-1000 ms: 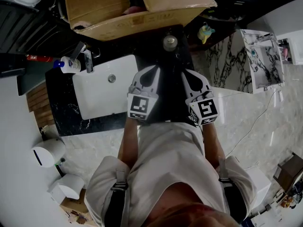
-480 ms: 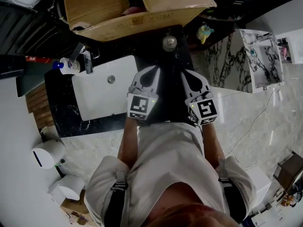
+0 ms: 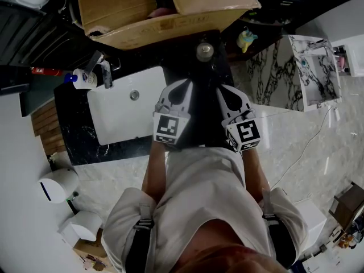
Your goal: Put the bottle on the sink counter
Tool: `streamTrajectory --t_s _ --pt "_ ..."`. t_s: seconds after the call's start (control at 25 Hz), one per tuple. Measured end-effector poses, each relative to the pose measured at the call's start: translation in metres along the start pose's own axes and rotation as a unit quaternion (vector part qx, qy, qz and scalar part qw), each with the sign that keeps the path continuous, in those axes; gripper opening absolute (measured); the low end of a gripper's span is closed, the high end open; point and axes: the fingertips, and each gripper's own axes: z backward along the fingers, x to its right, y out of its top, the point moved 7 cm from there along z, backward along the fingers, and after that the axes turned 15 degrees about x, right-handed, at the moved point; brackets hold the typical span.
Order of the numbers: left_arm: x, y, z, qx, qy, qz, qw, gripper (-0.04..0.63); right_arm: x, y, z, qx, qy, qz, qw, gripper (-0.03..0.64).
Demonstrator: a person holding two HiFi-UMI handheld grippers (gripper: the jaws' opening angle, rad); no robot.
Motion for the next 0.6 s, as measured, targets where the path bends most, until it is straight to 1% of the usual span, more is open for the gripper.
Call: streamTrajectory --t_s 0.6 --pt "0.001 -0.0037 0.0024 -0.004 -0.002 0.003 1.0 0.003 -0.0029 -0.0064 0.0051 -0.012 -0.012 0.002 1.0 -0.004"
